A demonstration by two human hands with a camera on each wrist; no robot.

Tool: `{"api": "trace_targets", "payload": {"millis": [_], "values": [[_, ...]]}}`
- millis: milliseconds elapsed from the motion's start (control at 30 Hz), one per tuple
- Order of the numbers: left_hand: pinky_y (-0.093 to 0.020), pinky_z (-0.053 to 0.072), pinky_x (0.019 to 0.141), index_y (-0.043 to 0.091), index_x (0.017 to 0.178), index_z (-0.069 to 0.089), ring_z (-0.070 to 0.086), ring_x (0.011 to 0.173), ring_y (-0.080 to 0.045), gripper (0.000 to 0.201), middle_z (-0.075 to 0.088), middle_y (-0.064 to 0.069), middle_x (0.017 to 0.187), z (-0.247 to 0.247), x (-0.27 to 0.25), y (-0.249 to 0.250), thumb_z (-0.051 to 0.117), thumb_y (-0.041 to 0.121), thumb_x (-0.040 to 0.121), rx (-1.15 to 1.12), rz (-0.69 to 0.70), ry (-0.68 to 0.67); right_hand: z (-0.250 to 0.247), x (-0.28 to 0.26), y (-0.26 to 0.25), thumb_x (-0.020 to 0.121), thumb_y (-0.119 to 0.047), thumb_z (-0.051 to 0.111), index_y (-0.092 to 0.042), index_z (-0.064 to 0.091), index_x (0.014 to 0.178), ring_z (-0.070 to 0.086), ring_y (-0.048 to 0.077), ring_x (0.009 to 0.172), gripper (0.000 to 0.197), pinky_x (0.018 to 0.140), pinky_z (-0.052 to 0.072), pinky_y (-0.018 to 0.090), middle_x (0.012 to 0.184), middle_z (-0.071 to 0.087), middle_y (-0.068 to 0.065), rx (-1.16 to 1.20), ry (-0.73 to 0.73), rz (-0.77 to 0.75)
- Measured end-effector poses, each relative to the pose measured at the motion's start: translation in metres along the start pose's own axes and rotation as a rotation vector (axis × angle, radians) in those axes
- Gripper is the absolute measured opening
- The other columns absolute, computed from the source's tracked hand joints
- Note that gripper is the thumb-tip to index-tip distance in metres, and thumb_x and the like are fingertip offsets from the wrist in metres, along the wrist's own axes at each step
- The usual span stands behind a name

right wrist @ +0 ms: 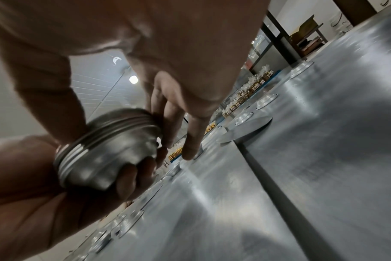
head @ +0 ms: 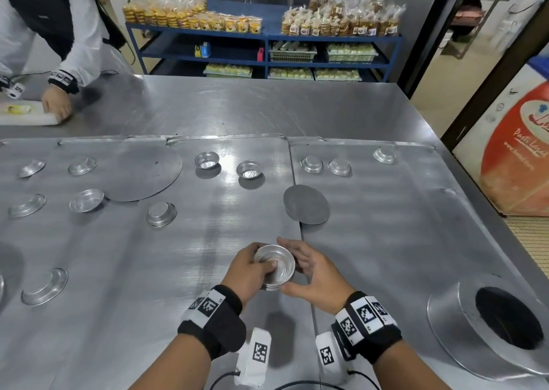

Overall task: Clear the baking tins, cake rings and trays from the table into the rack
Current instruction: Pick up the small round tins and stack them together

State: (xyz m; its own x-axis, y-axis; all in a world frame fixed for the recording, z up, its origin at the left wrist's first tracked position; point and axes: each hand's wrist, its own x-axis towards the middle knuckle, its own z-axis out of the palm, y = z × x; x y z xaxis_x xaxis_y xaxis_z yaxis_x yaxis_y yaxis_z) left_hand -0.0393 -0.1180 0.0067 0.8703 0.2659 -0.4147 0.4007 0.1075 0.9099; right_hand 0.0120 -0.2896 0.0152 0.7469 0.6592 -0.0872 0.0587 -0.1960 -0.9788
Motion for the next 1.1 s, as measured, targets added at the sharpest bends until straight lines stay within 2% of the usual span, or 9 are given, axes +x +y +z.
{"api": "trace_targets", "payload": {"millis": [133,233,367,467,600,733,833,967,1100], "values": [[-0.040,0.054,0.070,0.007,0.106,0.063,0.065,0.085,-0.027,0.021,0.069,-0.013,0.092,-0.002,0.009,-0.002,0.064,-0.004,0.087,0.023,0.000,0.029,-0.014,0.016,0.012,0.068,-0.016,0.080,-0.021,0.052,0.137,0.056,0.010,0.127,0.075,0.109,0.043,0.035,0.135,0.061,-0.008,-0.058,-0.039,0.044],[-0.036,0.052,0.064,0.010,0.104,0.063,0.064,0.080,-0.024,0.020,0.068,-0.010,0.090,-0.003,0.014,-0.001,0.064,-0.003,0.088,0.021,-0.014,0.047,-0.031,0.031,0.020,0.071,-0.015,0.076,-0.032,0.060,0.130,0.064,0.012,0.112,0.063,0.099,0.052,0.037,0.123,0.066,-0.012,-0.233,-0.042,0.120],[-0.034,0.052,0.061,0.012,0.103,0.063,0.063,0.078,-0.024,0.021,0.067,-0.009,0.089,-0.004,0.023,0.004,0.063,-0.004,0.089,0.025,-0.013,0.084,-0.061,0.063,0.025,0.076,-0.012,0.077,-0.017,0.064,0.125,0.063,0.011,0.092,0.051,0.090,0.055,0.030,0.107,0.066,-0.008,-0.468,0.017,0.189],[-0.038,0.054,0.064,0.011,0.104,0.064,0.064,0.080,-0.026,0.022,0.068,-0.010,0.091,-0.003,0.032,0.009,0.063,-0.005,0.089,0.026,-0.013,0.100,-0.089,0.095,0.037,0.075,-0.010,0.078,-0.009,0.067,0.117,0.061,0.013,0.087,0.044,0.088,0.052,0.025,0.106,0.069,0.002,-0.629,0.096,0.218],[-0.046,0.056,0.074,0.012,0.103,0.064,0.064,0.081,-0.026,0.023,0.068,-0.011,0.091,0.001,0.045,0.014,0.063,-0.006,0.088,0.014,-0.023,0.116,-0.128,0.136,0.047,0.077,-0.013,0.076,-0.009,0.068,0.114,0.066,0.022,0.093,0.038,0.091,0.052,0.032,0.108,0.071,0.009,-0.757,0.226,0.269],[-0.036,0.052,0.068,0.008,0.105,0.064,0.064,0.081,-0.024,0.023,0.068,-0.009,0.088,0.005,0.060,0.017,0.063,-0.006,0.088,0.002,-0.031,0.138,-0.162,0.177,0.053,0.080,-0.014,0.070,-0.010,0.066,0.117,0.063,0.030,0.109,0.037,0.097,0.050,0.037,0.112,0.069,0.011,-0.891,0.302,0.282],[-0.033,0.051,0.066,0.006,0.106,0.064,0.063,0.078,-0.023,0.023,0.067,-0.008,0.086,0.009,0.070,0.019,0.062,-0.008,0.088,0.001,-0.041,0.144,-0.184,0.210,0.061,0.081,-0.021,0.067,-0.009,0.061,0.123,0.052,0.037,0.120,0.044,0.099,0.045,0.037,0.124,0.061,0.015,-1.094,0.248,0.326],[-0.029,0.050,0.062,0.008,0.105,0.064,0.063,0.074,-0.019,0.024,0.067,-0.006,0.085,0.014,0.084,0.021,0.062,-0.008,0.088,0.000,-0.043,0.149,-0.208,0.245,0.070,0.080,-0.023,0.069,-0.006,0.051,0.130,0.039,0.039,0.123,0.055,0.100,0.041,0.041,0.131,0.048,0.021,-1.172,0.297,0.381],[-0.029,0.050,0.061,0.005,0.109,0.064,0.064,0.075,-0.018,0.024,0.068,-0.008,0.087,0.013,0.094,0.018,0.062,-0.006,0.089,0.004,-0.051,0.164,-0.228,0.273,0.074,0.074,-0.027,0.073,-0.009,0.048,0.127,0.038,0.037,0.122,0.061,0.096,0.040,0.040,0.129,0.047,0.020,-1.186,0.306,0.407]]}}
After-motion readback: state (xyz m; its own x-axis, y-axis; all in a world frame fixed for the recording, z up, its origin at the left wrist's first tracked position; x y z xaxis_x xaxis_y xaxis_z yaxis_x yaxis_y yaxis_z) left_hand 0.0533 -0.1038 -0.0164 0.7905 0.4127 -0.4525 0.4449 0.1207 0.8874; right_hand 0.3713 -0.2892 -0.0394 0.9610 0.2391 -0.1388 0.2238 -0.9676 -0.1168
